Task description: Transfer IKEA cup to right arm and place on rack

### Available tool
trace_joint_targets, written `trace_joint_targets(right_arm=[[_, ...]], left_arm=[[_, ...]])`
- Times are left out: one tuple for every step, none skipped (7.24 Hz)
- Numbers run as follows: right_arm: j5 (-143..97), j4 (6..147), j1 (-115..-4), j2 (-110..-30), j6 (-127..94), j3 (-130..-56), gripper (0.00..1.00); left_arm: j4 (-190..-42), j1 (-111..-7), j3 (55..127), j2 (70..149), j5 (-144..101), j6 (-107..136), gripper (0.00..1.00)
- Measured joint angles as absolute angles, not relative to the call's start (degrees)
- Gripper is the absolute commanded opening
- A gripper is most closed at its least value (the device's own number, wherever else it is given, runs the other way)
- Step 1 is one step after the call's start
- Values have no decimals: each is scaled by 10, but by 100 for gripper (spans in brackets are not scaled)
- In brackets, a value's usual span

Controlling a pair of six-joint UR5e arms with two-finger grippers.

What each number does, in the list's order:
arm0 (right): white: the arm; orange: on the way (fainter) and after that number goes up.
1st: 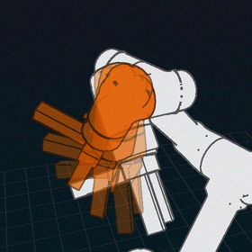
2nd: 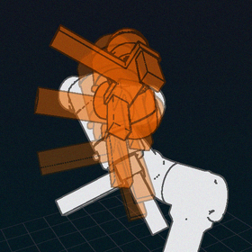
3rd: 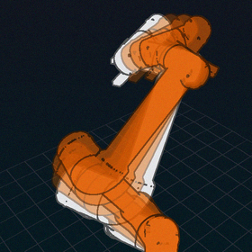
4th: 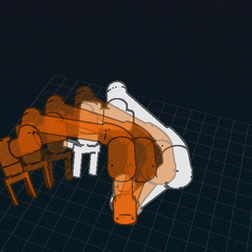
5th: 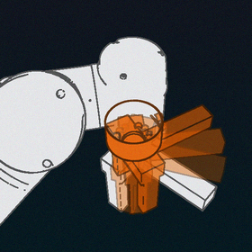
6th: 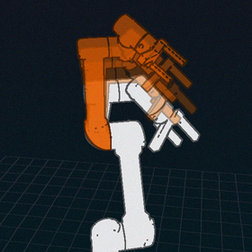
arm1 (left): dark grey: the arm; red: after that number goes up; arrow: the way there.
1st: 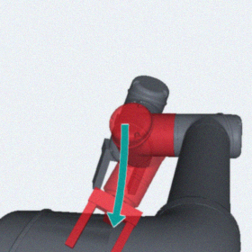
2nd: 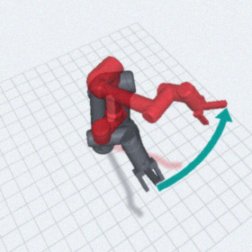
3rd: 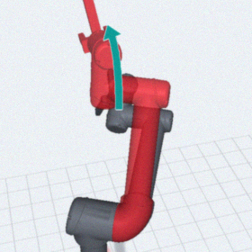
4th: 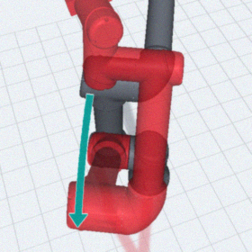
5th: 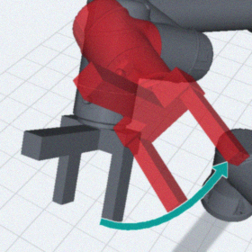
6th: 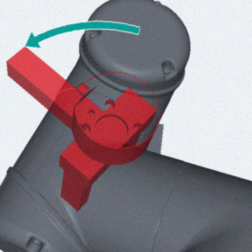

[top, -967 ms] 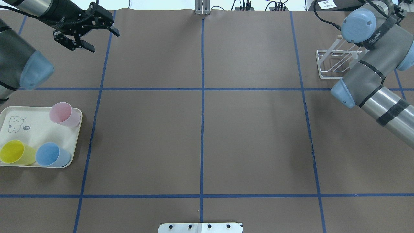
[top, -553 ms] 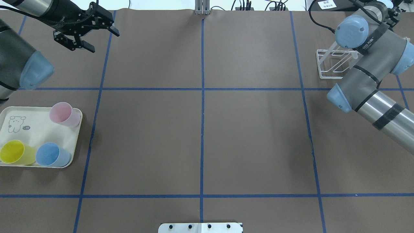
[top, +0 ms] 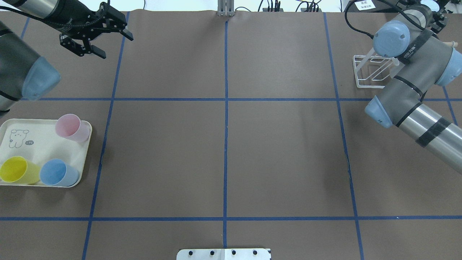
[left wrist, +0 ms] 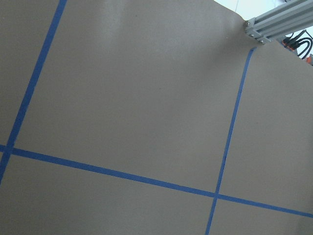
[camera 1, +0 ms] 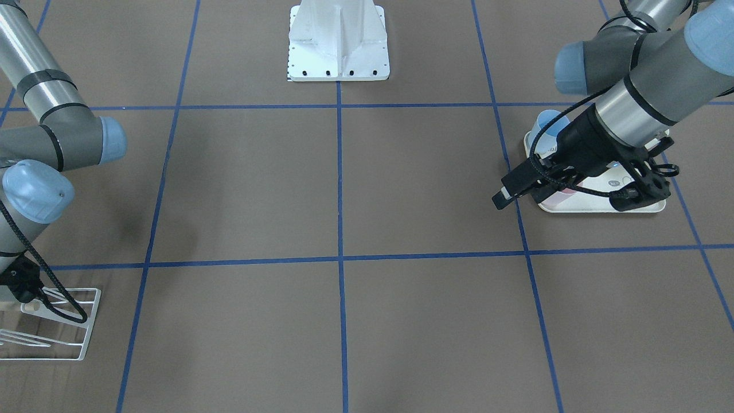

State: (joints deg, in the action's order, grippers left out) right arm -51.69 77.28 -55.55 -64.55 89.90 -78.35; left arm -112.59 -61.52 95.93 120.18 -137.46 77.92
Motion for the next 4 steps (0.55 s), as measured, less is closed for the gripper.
trace_joint_targets(right_arm=[[-517, 773, -555, -646, 899, -783, 66], [-517, 773, -554, -646, 898, -782, 68], [-517, 773, -552, -646, 898, -781, 69], [-517, 773, -551, -646, 898, -781, 78]], left_arm=[[-1126, -615, 959, 1202, -1375, 779, 100], [-1126, -615, 959, 1202, -1375, 779, 100], [-1126, -615, 959, 1202, -1375, 779, 100], [-1127, -615, 959, 1202, -1375, 779, 100]])
